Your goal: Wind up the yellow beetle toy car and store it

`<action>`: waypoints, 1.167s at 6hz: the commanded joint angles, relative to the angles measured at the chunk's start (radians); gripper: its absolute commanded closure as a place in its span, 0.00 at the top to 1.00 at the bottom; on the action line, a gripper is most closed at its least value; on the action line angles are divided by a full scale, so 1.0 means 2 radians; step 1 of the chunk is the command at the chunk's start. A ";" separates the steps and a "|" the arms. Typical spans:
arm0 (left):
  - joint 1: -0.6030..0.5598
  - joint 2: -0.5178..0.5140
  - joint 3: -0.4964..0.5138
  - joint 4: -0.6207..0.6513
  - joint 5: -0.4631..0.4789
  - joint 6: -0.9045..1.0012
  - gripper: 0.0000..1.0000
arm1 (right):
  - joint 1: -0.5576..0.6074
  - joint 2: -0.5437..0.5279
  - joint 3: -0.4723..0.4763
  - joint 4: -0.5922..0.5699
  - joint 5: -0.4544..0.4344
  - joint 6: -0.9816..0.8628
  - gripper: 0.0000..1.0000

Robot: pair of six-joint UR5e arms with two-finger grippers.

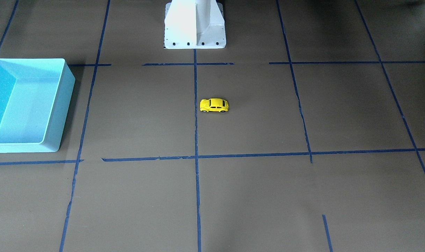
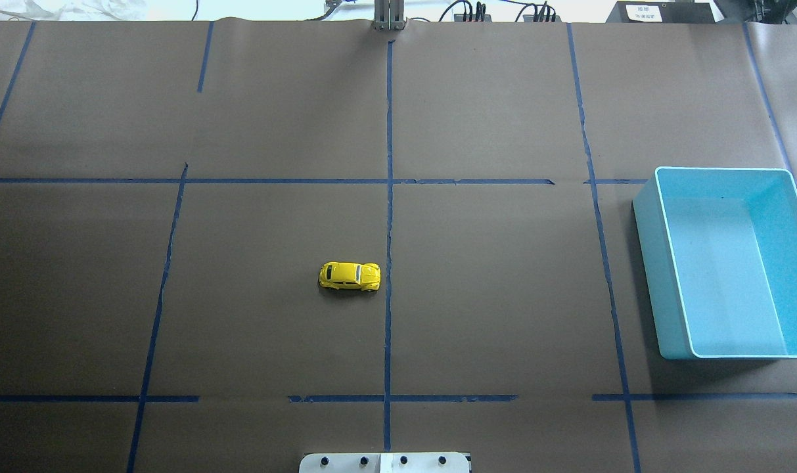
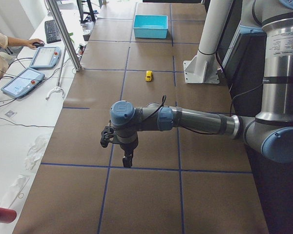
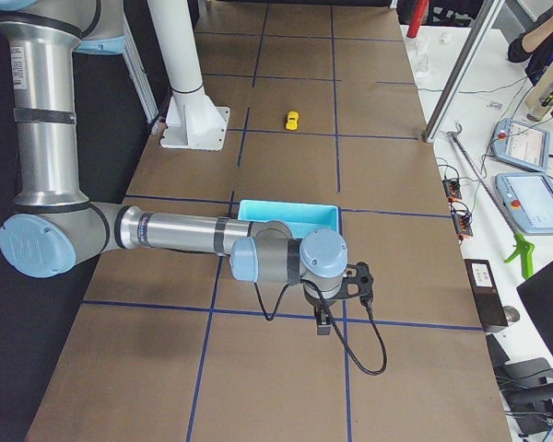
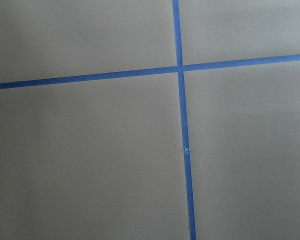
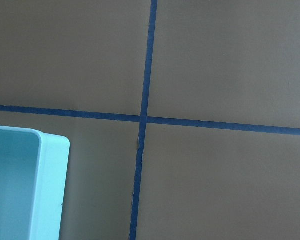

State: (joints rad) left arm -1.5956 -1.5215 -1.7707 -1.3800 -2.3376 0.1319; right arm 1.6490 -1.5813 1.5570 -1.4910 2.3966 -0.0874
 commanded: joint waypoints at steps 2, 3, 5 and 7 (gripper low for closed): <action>0.002 -0.003 -0.003 0.001 -0.007 -0.005 1.00 | 0.000 0.000 0.000 0.000 0.000 -0.001 1.00; 0.002 -0.005 -0.003 0.001 -0.007 -0.004 1.00 | 0.000 0.001 -0.001 0.000 0.000 -0.001 1.00; 0.038 -0.022 -0.019 0.004 -0.006 -0.001 1.00 | 0.000 0.002 -0.001 0.000 0.000 0.000 1.00; 0.088 -0.049 -0.024 0.006 -0.005 0.001 1.00 | 0.000 0.002 -0.001 0.000 0.000 -0.001 1.00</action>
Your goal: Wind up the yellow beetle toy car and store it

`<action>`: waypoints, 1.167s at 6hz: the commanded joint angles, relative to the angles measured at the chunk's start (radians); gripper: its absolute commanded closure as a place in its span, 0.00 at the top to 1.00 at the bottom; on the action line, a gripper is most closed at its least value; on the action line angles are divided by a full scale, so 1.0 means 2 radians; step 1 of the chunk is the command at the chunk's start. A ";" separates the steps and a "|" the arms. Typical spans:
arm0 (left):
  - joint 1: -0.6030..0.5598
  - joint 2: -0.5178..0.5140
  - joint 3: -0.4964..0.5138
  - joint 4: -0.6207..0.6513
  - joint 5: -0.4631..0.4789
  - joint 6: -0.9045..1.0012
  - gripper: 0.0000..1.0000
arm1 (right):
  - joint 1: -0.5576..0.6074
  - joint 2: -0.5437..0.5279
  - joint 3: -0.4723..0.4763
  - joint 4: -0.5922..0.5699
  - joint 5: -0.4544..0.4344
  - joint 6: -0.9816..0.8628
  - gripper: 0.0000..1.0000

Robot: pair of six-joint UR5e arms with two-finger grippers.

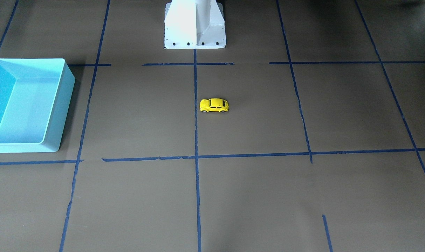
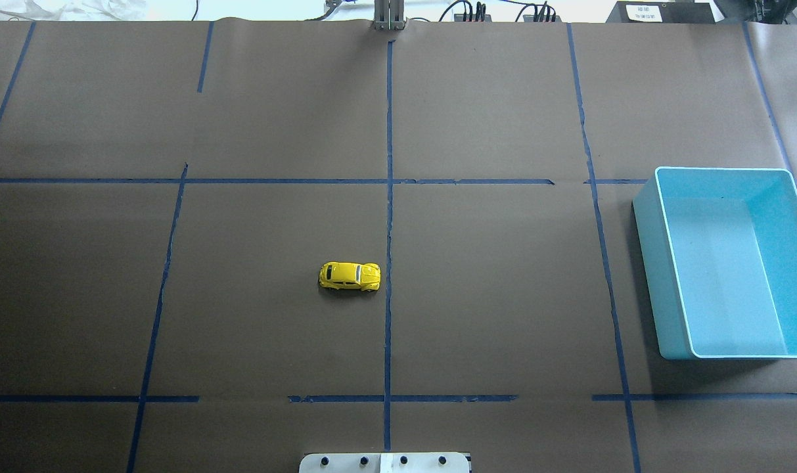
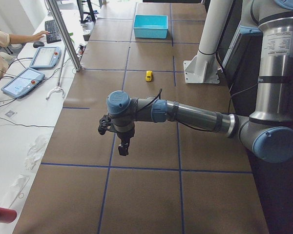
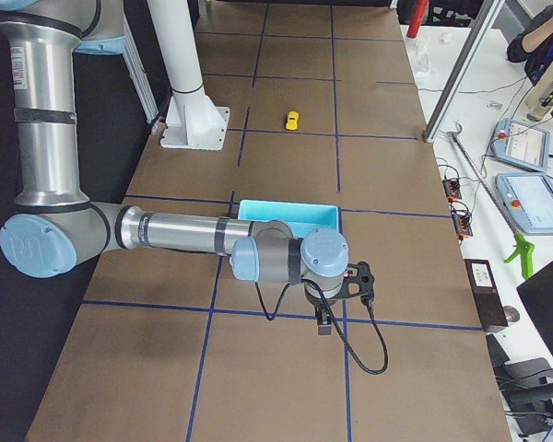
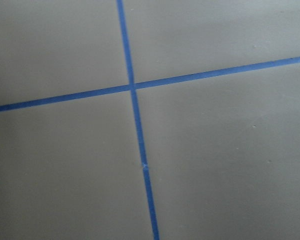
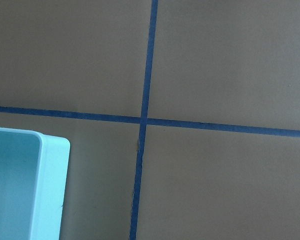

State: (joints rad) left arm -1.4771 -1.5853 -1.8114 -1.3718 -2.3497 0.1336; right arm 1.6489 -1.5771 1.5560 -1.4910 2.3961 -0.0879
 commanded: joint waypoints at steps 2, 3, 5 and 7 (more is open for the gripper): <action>0.163 -0.039 -0.081 -0.007 0.001 0.000 1.00 | 0.000 0.000 0.000 0.000 0.000 -0.001 1.00; 0.238 -0.082 -0.082 -0.008 0.019 0.001 1.00 | 0.000 0.000 0.000 0.000 0.000 -0.001 1.00; 0.314 -0.141 -0.033 -0.109 0.069 0.002 1.00 | 0.000 0.000 0.000 0.000 0.000 -0.001 1.00; 0.399 -0.200 -0.032 -0.127 0.169 0.066 1.00 | 0.000 -0.001 0.000 0.000 0.000 -0.001 1.00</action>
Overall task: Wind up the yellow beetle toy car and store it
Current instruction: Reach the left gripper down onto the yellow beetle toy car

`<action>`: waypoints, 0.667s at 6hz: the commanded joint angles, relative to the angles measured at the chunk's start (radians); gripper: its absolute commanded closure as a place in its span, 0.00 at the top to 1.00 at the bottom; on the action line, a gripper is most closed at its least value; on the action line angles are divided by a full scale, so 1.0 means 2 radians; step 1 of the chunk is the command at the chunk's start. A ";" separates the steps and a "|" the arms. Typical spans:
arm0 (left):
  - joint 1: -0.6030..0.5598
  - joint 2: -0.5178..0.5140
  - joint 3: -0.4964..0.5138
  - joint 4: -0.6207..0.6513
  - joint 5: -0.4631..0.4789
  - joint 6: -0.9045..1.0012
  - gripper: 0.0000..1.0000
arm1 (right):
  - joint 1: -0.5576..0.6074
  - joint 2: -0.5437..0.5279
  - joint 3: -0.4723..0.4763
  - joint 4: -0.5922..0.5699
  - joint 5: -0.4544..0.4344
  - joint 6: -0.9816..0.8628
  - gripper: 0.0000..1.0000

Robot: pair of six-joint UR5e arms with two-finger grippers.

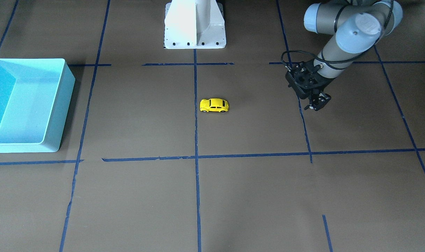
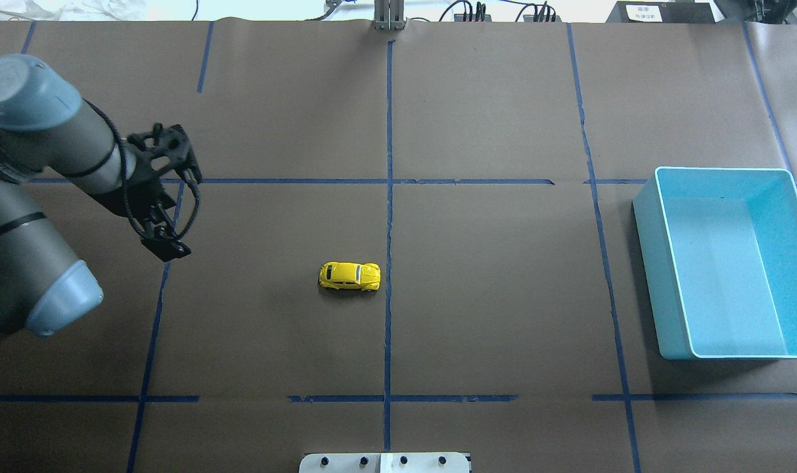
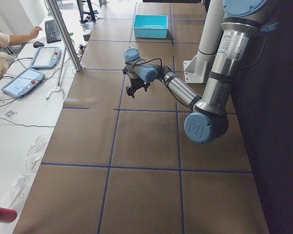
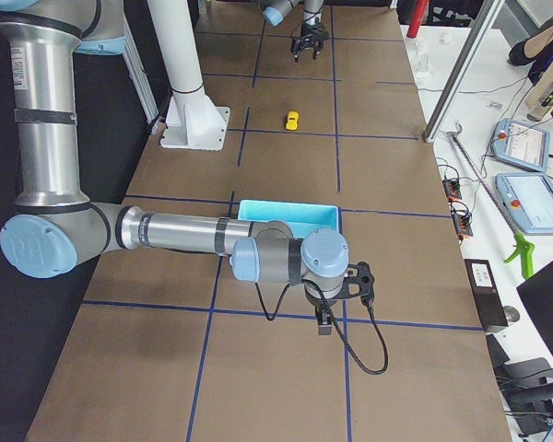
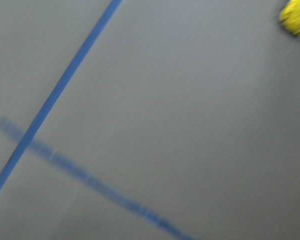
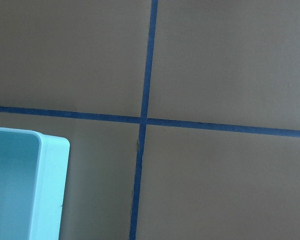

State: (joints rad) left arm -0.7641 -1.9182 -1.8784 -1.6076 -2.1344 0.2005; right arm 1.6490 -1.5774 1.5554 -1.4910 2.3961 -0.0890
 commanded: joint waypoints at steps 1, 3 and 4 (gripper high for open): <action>0.058 -0.070 0.038 -0.011 0.106 0.086 1.00 | 0.000 0.000 0.000 0.000 -0.001 -0.001 1.00; 0.071 -0.146 0.107 -0.007 0.102 0.106 1.00 | -0.001 0.000 0.002 0.001 -0.002 -0.001 1.00; 0.085 -0.158 0.118 -0.009 0.086 0.124 1.00 | -0.001 0.000 0.001 0.001 -0.002 -0.001 1.00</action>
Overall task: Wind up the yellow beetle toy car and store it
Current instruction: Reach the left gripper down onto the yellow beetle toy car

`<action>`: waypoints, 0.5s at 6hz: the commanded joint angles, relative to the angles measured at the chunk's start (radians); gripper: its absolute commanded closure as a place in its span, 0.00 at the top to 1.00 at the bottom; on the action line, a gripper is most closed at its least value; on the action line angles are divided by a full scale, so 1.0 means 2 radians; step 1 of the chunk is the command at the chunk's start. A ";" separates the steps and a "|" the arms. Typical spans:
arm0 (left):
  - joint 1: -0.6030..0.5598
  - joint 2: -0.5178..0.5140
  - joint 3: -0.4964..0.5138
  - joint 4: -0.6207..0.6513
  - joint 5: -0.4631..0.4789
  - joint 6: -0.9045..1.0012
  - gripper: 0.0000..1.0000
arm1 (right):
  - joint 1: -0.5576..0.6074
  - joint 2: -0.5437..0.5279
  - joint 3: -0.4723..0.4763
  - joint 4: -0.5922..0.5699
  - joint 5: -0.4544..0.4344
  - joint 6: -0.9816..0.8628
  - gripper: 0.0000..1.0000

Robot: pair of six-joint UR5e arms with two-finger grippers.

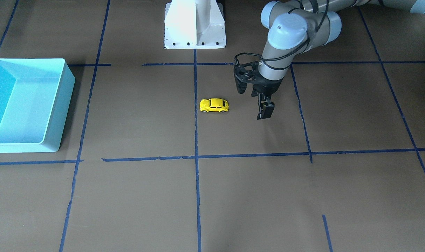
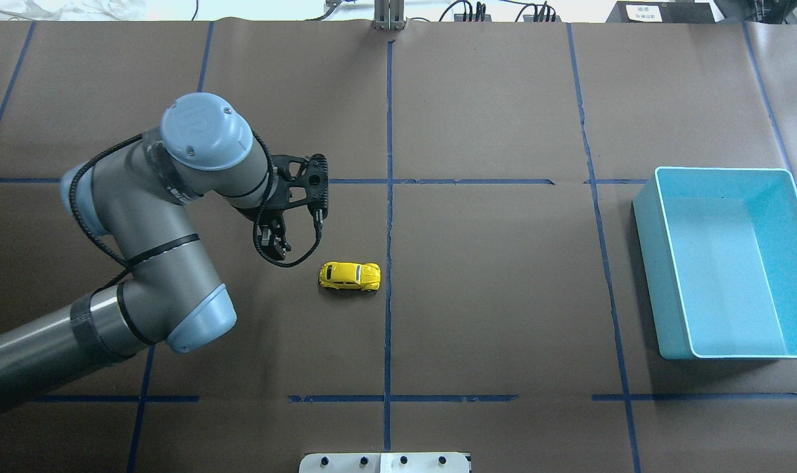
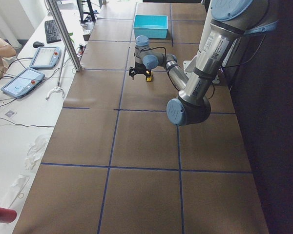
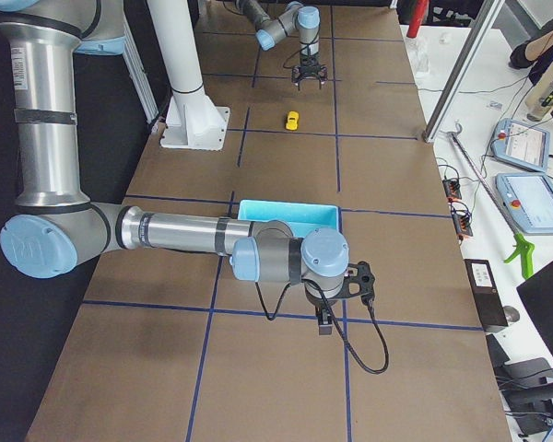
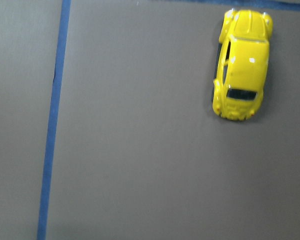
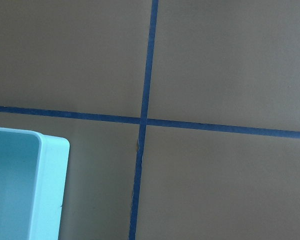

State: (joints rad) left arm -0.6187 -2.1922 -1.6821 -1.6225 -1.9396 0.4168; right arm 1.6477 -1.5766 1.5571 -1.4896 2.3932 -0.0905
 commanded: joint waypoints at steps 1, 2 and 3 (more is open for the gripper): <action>0.013 -0.024 0.034 -0.003 -0.052 0.019 1.00 | 0.001 0.000 0.000 0.000 -0.001 0.000 1.00; 0.028 -0.026 0.036 -0.008 -0.057 0.013 0.99 | 0.001 -0.002 0.000 -0.001 0.002 0.000 1.00; 0.050 -0.027 0.049 -0.038 -0.054 0.013 0.95 | 0.001 -0.002 0.003 -0.001 0.002 0.000 1.00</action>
State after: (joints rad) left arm -0.5550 -2.2428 -1.6043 -1.6552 -2.0444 0.4448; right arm 1.6489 -1.5798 1.5590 -1.4911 2.3963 -0.0905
